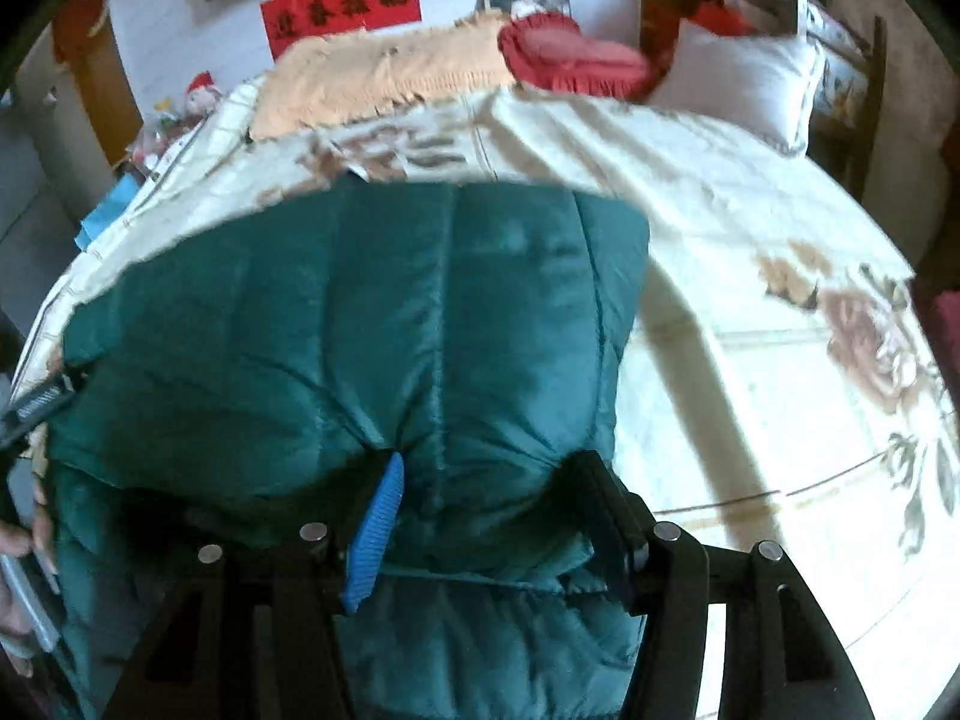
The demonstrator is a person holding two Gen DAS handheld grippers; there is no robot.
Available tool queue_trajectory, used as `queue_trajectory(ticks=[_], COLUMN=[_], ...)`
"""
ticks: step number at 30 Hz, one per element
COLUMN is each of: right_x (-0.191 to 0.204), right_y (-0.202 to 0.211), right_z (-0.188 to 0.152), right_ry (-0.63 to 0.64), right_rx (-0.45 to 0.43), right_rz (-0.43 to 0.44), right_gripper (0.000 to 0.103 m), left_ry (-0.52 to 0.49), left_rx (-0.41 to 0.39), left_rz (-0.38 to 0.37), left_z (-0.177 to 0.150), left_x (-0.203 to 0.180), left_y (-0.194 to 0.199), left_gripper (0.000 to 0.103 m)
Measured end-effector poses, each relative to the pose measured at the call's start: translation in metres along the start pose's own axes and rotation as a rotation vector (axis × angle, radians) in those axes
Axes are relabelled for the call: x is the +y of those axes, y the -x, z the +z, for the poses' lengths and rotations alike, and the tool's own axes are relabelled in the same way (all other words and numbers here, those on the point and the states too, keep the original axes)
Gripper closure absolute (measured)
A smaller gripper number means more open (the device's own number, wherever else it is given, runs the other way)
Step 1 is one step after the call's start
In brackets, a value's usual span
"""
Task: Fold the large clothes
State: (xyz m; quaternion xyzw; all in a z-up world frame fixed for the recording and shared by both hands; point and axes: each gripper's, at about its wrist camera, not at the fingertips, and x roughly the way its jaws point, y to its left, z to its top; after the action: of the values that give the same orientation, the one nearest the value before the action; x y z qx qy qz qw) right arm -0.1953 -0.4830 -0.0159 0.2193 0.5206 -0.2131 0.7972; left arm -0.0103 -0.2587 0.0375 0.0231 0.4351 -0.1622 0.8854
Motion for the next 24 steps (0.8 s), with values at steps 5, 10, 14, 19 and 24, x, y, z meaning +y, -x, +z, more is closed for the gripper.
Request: queue_trajectory(ticks=[5,10,14,19,24], right_x=[0.004,-0.003,0.0,0.0,-0.001], right_y=[0.01,0.052,0.078,0.095,0.106], right_z=[0.004,-0.009,-0.022,-0.046,-0.079], right_ry=[0.021,-0.027,-0.005,0.003,0.014], right_rx=[0.011,-0.032,-0.046,-0.019,0.013], right_rz=[-0.027,0.031,0.061,0.1,0.103], right_gripper=[0.044,0.043,0.032,0.031,0.031], left_ry=[0.028,-0.008,-0.045,-0.047,-0.068], left_rx=[0.002,-0.05,-0.073,-0.082,-0.072], left_rz=[0.001,-0.001,-0.002,-0.007,0.002], left_z=[-0.002,-0.013,-0.028,-0.049,-0.075], left_x=[0.007,0.015,0.024,0.038,0.051], left_y=[0.02,0.053,0.08,0.105,0.127], left_gripper=[0.025,0.025,0.025,0.025,0.025])
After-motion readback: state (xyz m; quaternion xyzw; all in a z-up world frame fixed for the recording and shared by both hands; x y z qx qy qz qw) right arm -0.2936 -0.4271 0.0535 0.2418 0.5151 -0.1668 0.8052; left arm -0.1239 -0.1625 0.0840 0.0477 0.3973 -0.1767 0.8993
